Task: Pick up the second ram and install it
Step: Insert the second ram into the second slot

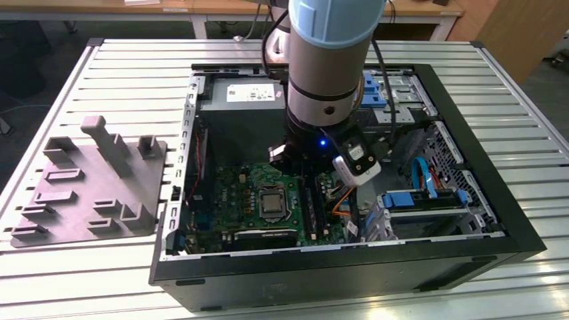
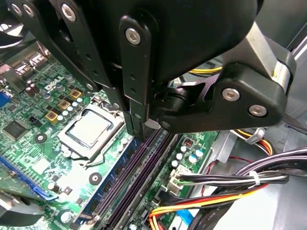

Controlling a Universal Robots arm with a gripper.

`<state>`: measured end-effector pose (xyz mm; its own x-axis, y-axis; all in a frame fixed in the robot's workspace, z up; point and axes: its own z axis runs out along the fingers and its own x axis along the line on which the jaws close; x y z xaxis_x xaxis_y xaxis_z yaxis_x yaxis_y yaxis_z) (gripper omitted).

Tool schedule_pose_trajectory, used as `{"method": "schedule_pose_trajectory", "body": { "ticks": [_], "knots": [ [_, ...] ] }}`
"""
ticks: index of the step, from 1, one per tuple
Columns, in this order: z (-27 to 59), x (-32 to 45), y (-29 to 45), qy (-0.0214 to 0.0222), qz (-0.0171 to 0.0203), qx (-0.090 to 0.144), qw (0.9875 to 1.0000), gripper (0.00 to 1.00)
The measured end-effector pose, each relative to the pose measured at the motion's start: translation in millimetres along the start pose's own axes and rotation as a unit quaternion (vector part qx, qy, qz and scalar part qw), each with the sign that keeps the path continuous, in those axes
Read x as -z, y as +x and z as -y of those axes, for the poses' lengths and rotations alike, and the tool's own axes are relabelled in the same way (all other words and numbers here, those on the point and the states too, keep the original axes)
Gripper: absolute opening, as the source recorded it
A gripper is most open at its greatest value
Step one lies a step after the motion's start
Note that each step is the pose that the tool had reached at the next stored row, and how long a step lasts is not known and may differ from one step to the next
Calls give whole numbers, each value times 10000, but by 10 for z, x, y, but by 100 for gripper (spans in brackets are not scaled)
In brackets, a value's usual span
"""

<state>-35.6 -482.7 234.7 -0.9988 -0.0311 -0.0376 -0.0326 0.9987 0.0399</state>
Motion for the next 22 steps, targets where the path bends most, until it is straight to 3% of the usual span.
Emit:
{"method": "schedule_pose_trajectory", "body": {
  "ticks": [6, 22],
  "knots": [
    [1, -28, 1, -47, 1, -3, 10000, 11],
    [3, -69, 3, -66, 5, -77, 9999, 11]
  ]
}}
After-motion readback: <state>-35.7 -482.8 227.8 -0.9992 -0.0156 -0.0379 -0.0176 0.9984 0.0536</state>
